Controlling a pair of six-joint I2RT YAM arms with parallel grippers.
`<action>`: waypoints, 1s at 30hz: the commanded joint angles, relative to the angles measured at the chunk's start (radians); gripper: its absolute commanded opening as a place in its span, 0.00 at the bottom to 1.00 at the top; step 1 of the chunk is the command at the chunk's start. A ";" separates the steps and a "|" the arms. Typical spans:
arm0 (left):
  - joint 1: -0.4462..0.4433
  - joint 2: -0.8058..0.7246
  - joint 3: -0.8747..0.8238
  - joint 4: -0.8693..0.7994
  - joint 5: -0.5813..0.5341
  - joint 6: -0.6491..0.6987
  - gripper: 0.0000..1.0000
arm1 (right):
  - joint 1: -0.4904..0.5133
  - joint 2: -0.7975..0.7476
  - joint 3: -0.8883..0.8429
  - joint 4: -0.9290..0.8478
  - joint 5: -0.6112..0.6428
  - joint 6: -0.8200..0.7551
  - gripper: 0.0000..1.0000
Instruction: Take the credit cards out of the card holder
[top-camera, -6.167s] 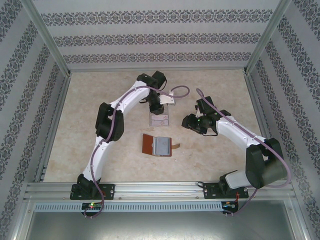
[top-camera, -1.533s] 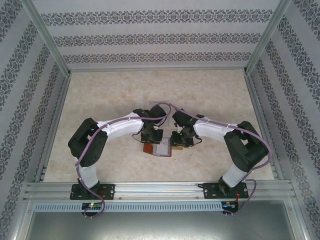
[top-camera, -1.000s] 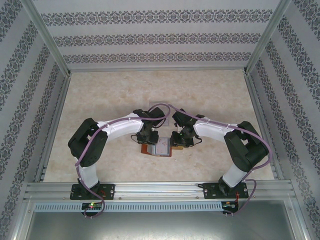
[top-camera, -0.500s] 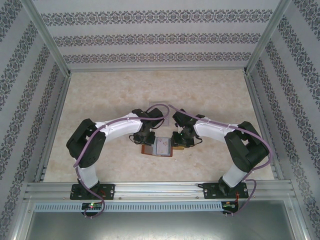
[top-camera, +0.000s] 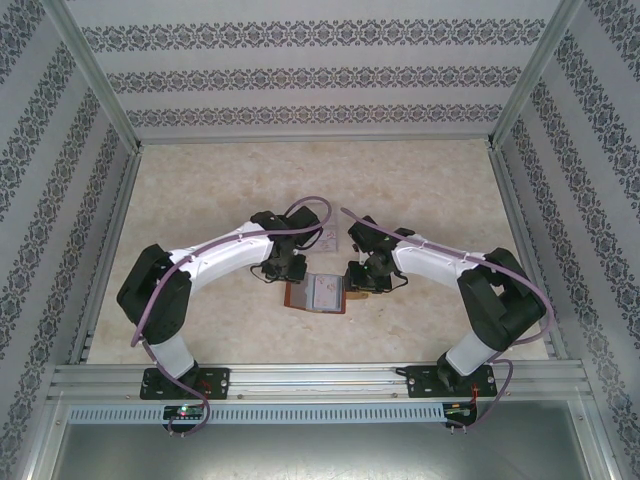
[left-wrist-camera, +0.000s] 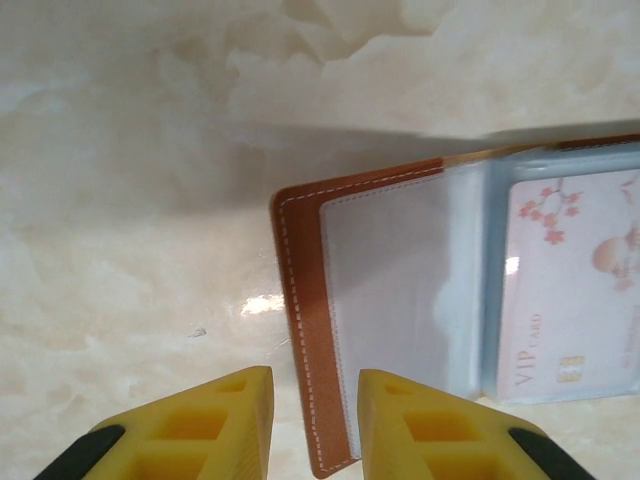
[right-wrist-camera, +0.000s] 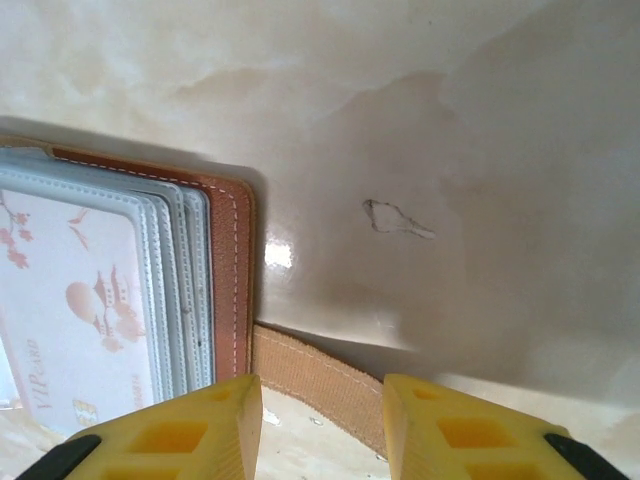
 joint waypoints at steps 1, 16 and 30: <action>0.006 -0.044 0.026 0.017 0.057 0.011 0.28 | -0.006 -0.045 0.010 -0.011 0.007 0.002 0.38; 0.059 -0.016 -0.170 0.432 0.387 -0.116 0.18 | 0.002 -0.029 -0.060 0.267 -0.254 0.158 0.35; 0.109 0.001 -0.266 0.578 0.521 -0.165 0.19 | 0.000 0.068 -0.066 0.271 -0.236 0.139 0.33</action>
